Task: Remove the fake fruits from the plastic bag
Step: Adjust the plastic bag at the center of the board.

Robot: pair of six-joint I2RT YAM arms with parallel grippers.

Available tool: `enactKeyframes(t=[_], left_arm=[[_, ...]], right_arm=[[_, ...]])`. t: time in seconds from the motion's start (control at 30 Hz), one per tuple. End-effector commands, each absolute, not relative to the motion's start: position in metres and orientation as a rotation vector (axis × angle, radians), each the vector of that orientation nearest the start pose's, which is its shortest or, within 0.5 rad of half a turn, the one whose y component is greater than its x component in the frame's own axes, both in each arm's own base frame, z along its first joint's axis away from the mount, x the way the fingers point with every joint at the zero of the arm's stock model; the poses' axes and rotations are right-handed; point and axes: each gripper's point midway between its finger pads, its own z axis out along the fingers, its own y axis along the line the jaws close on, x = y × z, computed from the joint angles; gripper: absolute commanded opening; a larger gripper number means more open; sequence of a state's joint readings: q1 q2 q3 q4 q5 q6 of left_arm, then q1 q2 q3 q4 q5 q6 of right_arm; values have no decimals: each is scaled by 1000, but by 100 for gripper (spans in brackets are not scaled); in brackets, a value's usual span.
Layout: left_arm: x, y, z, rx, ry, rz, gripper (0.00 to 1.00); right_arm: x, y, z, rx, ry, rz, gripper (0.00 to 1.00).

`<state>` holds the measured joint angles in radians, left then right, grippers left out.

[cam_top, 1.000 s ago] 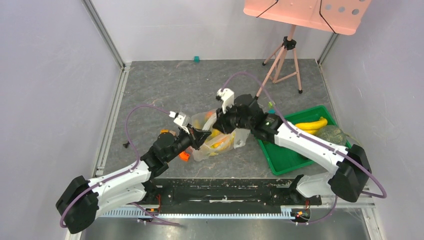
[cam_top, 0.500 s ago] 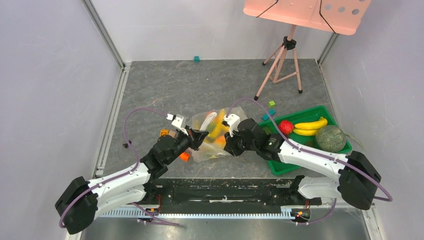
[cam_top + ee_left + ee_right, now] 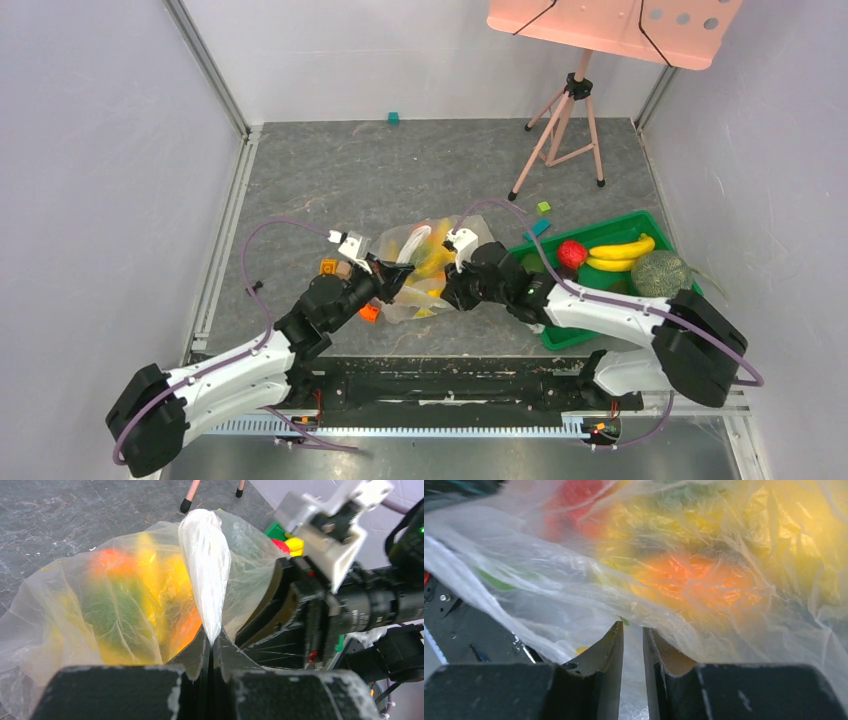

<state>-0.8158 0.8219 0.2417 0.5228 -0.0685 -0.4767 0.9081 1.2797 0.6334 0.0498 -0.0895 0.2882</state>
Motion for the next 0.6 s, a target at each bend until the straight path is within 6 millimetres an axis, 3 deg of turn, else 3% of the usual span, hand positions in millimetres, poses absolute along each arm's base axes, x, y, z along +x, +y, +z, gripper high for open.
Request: enactKeyframes(t=[0.0, 0.17, 0.43, 0.57], left_arm=[[216, -242, 193, 231, 1643, -950, 2], [211, -238, 192, 236, 1646, -951, 2], [209, -227, 187, 203, 1677, -915, 7], [223, -205, 174, 67, 1770, -778, 13]], right_arm=[[222, 308, 94, -681, 2129, 692, 23], [257, 292, 93, -575, 2119, 465, 25], [298, 298, 147, -442, 1965, 426, 31], [313, 296, 167, -373, 1909, 461, 32]])
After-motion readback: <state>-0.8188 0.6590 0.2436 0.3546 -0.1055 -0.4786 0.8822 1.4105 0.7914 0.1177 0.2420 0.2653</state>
